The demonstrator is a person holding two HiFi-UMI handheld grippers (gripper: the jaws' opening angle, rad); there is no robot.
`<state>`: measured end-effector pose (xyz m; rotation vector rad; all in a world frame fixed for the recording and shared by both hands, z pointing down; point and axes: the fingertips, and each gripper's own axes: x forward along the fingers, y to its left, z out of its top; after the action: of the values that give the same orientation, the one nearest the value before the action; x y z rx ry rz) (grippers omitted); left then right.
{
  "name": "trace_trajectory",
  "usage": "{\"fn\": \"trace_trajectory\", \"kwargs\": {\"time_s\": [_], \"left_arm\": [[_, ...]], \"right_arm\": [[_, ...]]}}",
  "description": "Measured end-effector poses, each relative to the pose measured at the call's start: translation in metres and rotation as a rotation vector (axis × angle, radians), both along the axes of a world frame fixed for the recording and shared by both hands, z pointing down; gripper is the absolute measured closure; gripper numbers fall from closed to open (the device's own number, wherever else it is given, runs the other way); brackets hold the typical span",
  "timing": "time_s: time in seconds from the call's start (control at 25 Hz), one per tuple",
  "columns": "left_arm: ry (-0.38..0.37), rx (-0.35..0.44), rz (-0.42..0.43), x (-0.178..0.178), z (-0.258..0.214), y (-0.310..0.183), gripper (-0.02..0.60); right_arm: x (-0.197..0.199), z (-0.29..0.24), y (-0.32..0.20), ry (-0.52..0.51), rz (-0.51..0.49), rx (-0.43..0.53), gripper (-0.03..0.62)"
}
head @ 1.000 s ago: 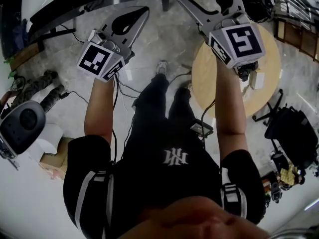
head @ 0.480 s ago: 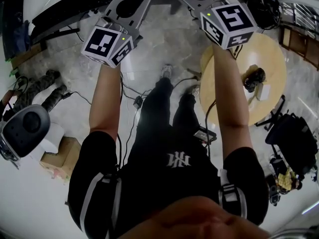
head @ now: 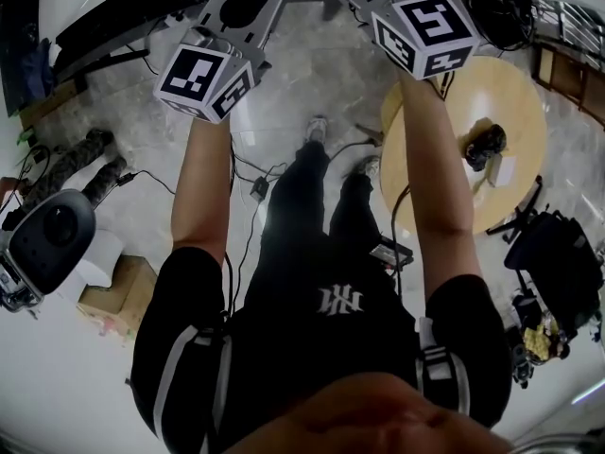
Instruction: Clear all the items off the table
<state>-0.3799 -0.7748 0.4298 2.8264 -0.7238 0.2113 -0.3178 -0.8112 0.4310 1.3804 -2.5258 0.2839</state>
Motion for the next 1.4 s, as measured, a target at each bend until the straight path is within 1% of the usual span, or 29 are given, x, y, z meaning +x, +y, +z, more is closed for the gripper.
{"fn": "trace_trajectory", "kwargs": {"time_s": [0.2,0.32,0.36,0.4,0.48,0.56,0.64,0.76,0.84,0.96,1.08,1.16,1.24,1.4], "left_arm": [[-0.006,0.009,-0.009,-0.004,-0.007,0.002,0.569],[0.002,0.025,-0.008,-0.004,-0.024,0.005,0.569],[0.010,0.028,-0.004,-0.002,-0.032,0.009,0.569],[0.021,0.031,0.003,0.000,-0.041,0.014,0.569],[0.047,0.040,0.021,0.004,-0.062,0.028,0.569],[0.071,0.050,0.041,0.009,-0.083,0.045,0.569],[0.084,0.051,0.076,0.019,-0.101,0.069,0.569],[0.097,0.043,0.151,0.045,-0.123,0.119,0.569],[0.117,0.036,0.200,0.068,-0.139,0.164,0.569],[0.130,0.021,0.303,0.107,-0.159,0.248,0.569],[0.141,-0.007,0.394,0.142,-0.174,0.337,0.569],[0.140,-0.036,0.432,0.157,-0.173,0.394,0.569],[0.129,-0.052,0.457,0.168,-0.166,0.445,0.569],[0.098,-0.075,0.500,0.187,-0.153,0.533,0.569]], "right_arm": [[0.000,-0.019,0.001,-0.043,-0.002,0.043,0.203],[0.007,-0.049,0.009,-0.057,0.013,0.098,0.203],[0.010,-0.062,0.016,-0.058,0.017,0.124,0.239],[0.014,-0.075,0.025,-0.055,0.017,0.153,0.334],[0.022,-0.099,0.048,-0.039,0.014,0.201,0.466],[0.034,-0.115,0.075,-0.029,0.021,0.213,0.589],[0.050,-0.125,0.109,-0.024,0.035,0.194,0.591],[0.076,-0.138,0.178,-0.021,0.067,0.165,0.591],[0.095,-0.150,0.235,-0.015,0.091,0.161,0.591],[0.124,-0.170,0.338,0.007,0.132,0.171,0.591],[0.154,-0.184,0.445,0.056,0.175,0.170,0.591],[0.173,-0.187,0.508,0.063,0.210,0.169,0.591],[0.191,-0.187,0.564,0.044,0.252,0.178,0.591],[0.217,-0.179,0.658,-0.002,0.341,0.174,0.591]]}}
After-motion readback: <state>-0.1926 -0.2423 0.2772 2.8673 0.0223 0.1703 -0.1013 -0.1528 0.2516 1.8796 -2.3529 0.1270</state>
